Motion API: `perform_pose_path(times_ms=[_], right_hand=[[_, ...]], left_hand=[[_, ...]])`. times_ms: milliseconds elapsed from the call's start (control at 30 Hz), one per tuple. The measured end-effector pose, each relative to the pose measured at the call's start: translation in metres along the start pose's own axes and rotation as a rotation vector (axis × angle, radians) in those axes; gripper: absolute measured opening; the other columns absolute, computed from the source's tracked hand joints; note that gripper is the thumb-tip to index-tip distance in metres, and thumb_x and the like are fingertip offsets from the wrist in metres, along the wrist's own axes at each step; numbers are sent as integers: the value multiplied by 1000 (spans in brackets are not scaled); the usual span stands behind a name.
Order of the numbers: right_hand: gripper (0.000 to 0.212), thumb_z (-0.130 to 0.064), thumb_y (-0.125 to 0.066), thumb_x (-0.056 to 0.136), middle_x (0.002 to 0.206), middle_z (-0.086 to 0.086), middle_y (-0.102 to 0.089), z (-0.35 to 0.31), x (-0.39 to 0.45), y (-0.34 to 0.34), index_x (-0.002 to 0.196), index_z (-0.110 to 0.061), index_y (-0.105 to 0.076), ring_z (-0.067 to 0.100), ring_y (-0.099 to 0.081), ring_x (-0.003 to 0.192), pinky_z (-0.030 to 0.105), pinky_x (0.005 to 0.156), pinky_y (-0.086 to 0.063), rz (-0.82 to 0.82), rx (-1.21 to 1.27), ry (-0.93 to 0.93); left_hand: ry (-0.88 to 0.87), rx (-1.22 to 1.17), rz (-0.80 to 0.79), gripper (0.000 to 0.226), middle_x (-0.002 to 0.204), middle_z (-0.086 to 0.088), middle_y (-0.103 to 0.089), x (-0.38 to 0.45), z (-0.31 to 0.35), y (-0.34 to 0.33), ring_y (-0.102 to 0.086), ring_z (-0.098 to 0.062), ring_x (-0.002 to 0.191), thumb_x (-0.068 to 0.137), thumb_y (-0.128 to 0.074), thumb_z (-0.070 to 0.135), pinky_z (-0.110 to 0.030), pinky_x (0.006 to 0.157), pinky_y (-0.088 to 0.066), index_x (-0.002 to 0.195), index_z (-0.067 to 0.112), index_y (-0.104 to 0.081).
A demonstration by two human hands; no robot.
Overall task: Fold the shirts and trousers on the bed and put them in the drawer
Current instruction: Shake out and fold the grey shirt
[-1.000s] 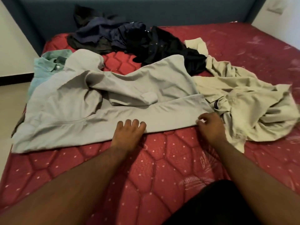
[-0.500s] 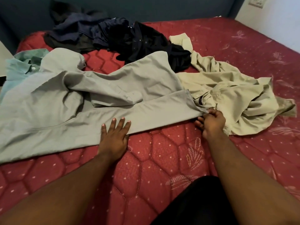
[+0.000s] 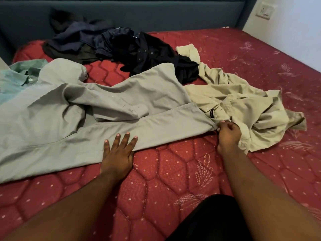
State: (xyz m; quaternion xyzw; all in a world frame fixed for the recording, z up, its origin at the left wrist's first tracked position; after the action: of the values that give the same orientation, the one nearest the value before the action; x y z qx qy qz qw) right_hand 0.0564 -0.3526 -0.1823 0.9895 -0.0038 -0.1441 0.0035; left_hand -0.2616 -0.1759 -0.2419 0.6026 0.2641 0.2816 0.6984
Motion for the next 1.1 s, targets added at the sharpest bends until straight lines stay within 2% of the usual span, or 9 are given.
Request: perform_pose_path(times_ms=[167, 300, 433, 500, 600, 700, 800, 967, 1100], right_hand=[[32, -21, -54, 97, 113, 7, -60, 45, -76, -24, 128, -11, -52, 29, -57, 115, 40, 92, -46, -79, 200, -526], [29, -29, -54, 97, 56, 0, -61, 57, -110, -45, 83, -3, -58, 8, -54, 41, 15, 36, -42, -452, 27, -629], [37, -29, -54, 97, 35, -3, -50, 58, -104, -51, 69, -5, -52, 2, -40, 24, 11, 26, -30, -542, -63, -618], [39, -27, -49, 100, 31, -5, -45, 60, -101, -51, 68, -5, -50, 2, -39, 23, 11, 25, -28, -531, -75, -621], [44, -30, -45, 102, 33, -3, -49, 67, -115, -58, 69, -2, -53, 4, -42, 24, 12, 26, -32, -580, -99, -639], [45, -33, -48, 100, 36, 0, -53, 70, -144, -72, 70, -1, -56, 4, -46, 26, 13, 28, -38, -649, -72, -704], [47, -37, -47, 100, 36, -1, -52, 74, -161, -86, 69, -2, -55, 3, -43, 24, 12, 28, -36, -628, -17, -743], [44, -37, -42, 102, 34, -2, -50, 84, -153, -89, 74, -5, -53, 2, -41, 24, 12, 27, -32, -523, 44, -764], [48, -35, -39, 104, 33, 0, -49, 87, -156, -90, 72, -2, -53, 3, -40, 22, 12, 26, -32, -484, 52, -709]], left_hand=[[36, 37, -41, 64, 162, 3, -18, -6, 1, 9, -11, -25, 150, 90, -18, 39, -58, 116, -3, 153, 35, -20], [73, 68, 57, 60, 159, -4, -28, -7, 6, 17, -23, -27, 147, 95, -47, 32, -70, 108, -14, 152, 25, -29], [-51, 83, 268, 54, 135, -7, -53, -51, -24, 27, -55, -30, 113, 87, -58, 27, -49, 88, -43, 139, 24, -46], [99, -238, 406, 39, 114, -11, -61, -75, -54, 30, -60, -30, 95, 88, -58, 20, -43, 81, -49, 127, 17, -55], [948, -1264, 630, 19, 93, -17, -62, -103, -101, 29, -64, -25, 69, 94, -57, 15, -38, 57, -55, 113, 12, -56], [1268, -1888, 571, 36, 129, -21, -52, -103, -119, 34, -58, -31, 114, 103, -41, 12, -38, 93, -51, 137, 3, -43], [1295, -1921, 571, 43, 148, -14, -41, -94, -137, 46, -43, -25, 135, 104, -41, 20, -36, 112, -33, 144, 4, -37], [1332, -1925, 527, 40, 148, -8, -43, -87, -159, 43, -44, -22, 135, 104, -39, 15, -35, 112, -32, 144, 10, -40], [1324, -1958, 733, 34, 135, -12, -54, -92, -159, 44, -54, -26, 124, 100, -45, 3, -37, 102, -44, 133, 5, -50]])
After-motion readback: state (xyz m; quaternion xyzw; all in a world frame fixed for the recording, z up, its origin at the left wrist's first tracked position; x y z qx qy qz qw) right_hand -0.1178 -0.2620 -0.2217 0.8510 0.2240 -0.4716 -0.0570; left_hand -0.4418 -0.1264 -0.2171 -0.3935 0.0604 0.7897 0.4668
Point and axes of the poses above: each hand's wrist, its own x-axis towards the middle knuckle, its own y-axis out of the back of the hand, z = x × y, the point moved 3 cm from there along x, towards the middle knuckle
